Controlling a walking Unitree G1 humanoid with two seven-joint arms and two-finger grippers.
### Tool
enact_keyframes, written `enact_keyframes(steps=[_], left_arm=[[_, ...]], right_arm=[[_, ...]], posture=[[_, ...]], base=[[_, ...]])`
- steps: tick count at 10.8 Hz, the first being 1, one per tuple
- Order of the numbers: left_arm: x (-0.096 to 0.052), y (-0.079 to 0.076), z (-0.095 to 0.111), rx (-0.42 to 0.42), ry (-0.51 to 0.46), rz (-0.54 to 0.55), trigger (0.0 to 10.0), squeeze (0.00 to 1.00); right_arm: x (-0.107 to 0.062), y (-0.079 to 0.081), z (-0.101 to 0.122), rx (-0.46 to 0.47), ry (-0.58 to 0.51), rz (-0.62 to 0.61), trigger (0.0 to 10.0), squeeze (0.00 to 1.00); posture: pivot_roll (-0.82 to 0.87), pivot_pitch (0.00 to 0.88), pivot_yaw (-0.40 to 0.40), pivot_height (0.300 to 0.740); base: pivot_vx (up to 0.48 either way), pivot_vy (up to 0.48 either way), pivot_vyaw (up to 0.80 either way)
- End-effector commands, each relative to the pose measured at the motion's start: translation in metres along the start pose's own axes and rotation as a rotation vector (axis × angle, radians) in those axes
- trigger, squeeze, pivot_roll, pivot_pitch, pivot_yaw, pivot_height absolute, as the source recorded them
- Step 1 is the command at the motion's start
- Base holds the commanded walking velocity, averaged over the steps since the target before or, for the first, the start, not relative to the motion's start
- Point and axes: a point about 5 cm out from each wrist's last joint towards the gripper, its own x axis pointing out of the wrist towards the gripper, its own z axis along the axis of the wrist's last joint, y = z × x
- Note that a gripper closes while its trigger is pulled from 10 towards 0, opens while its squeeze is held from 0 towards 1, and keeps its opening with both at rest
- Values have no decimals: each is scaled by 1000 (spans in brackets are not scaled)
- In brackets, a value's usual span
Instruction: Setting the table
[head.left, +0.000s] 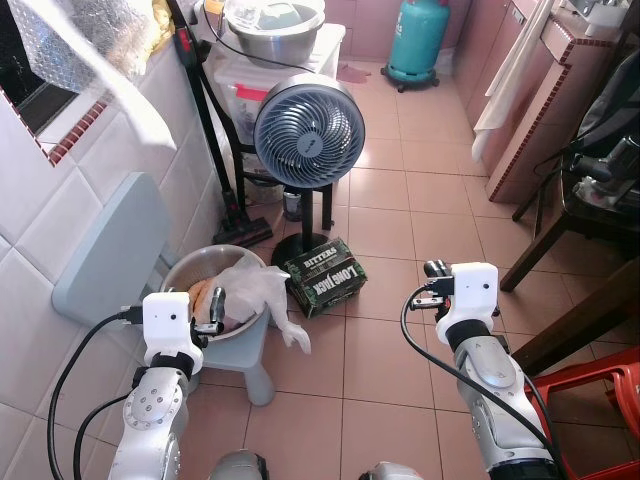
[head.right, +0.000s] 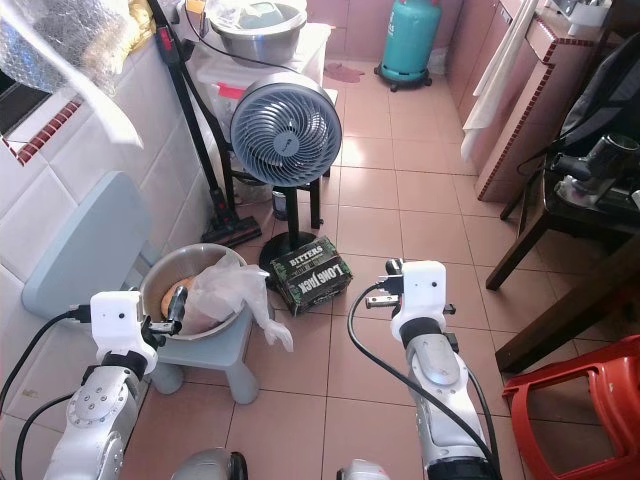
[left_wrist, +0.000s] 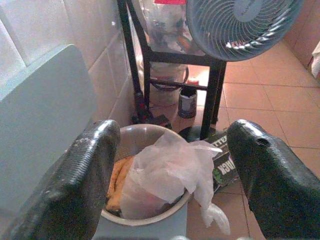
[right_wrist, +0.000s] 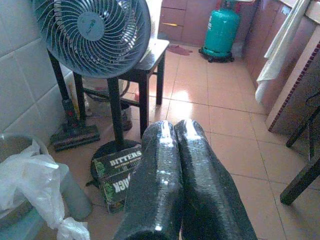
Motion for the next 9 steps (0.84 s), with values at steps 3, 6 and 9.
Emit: enact_keyframes(steps=[3, 6, 9], left_arm=[[13, -7, 68, -35, -124, 0, 10000, 0], [13, -7, 68, -35, -124, 0, 10000, 0], [13, -7, 68, -35, -124, 0, 10000, 0]], right_arm=[[-17, 8, 38, -39, -97, 2, 10000, 0], [-17, 8, 38, -39, -97, 2, 10000, 0], [-17, 8, 38, -39, -97, 2, 10000, 0]], posture=[[-80, 190, 17, 740], [-80, 190, 17, 740], [-80, 190, 17, 740]], base=[[0, 0, 0], [0, 0, 0], [0, 0, 0]])
